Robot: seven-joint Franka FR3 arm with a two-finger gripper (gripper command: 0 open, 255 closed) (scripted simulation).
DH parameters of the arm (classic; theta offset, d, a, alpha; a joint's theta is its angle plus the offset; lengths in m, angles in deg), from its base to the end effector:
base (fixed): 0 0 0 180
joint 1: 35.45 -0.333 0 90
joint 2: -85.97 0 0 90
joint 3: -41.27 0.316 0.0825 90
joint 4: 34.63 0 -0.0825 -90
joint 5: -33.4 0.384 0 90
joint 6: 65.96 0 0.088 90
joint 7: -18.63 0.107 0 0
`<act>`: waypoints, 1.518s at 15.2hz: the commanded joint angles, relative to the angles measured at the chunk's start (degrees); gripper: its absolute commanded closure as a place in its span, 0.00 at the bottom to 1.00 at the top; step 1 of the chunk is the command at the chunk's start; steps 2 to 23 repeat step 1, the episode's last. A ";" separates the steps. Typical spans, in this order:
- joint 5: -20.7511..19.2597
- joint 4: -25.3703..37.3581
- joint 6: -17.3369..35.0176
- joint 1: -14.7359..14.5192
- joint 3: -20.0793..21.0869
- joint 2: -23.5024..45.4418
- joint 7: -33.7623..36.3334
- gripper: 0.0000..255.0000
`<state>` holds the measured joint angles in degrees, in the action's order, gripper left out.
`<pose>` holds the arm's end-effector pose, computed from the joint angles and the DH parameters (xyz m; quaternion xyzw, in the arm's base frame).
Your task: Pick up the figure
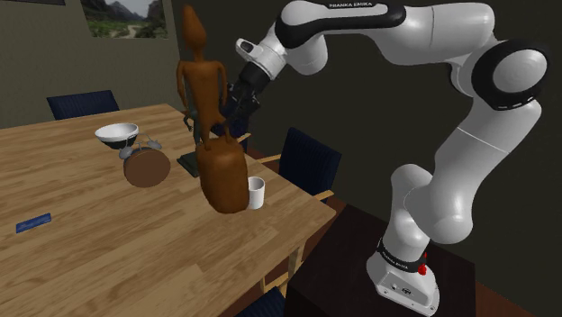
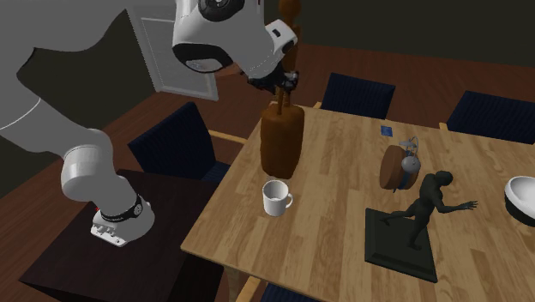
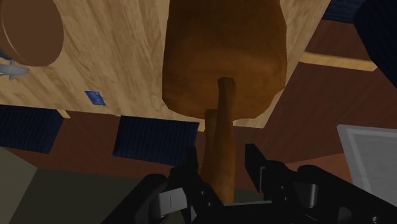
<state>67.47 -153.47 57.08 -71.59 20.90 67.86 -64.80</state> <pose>0.4818 0.1386 0.6017 -0.6858 -0.6305 -0.3187 0.1749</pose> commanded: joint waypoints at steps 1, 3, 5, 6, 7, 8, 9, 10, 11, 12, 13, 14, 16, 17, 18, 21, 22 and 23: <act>-0.08 0.75 -0.39 0.02 -0.02 0.03 0.29 1.00; -0.08 0.75 -0.39 0.02 -0.02 0.03 0.29 1.00; -0.08 0.75 -0.39 0.02 -0.02 0.03 0.29 1.00; -0.08 0.75 -0.39 0.02 -0.02 0.03 0.29 1.00; -0.08 0.75 -0.39 0.02 -0.02 0.03 0.29 1.00; -0.08 0.75 -0.39 0.02 -0.02 0.03 0.29 1.00; -0.08 0.75 -0.39 0.02 -0.02 0.03 0.29 1.00; -0.08 0.75 -0.39 0.02 -0.02 0.03 0.29 1.00; -0.08 0.75 -0.39 0.02 -0.02 0.03 0.29 1.00; -0.08 0.75 -0.39 0.02 -0.02 0.03 0.29 1.00; -0.08 0.75 -0.39 0.02 -0.02 0.03 0.29 1.00; -0.08 0.75 -0.39 0.02 -0.02 0.03 0.29 1.00; -0.08 0.75 -0.39 0.02 -0.02 0.03 0.29 1.00; -0.08 0.75 -0.39 0.02 -0.02 0.03 0.29 1.00; -0.08 0.75 -0.39 0.02 -0.02 0.03 0.29 1.00; -0.08 0.75 -0.39 0.02 -0.02 0.03 0.29 1.00; -0.08 0.75 -0.39 0.02 -0.02 0.03 0.29 1.00; -0.08 0.75 -0.39 0.02 -0.02 0.03 0.29 1.00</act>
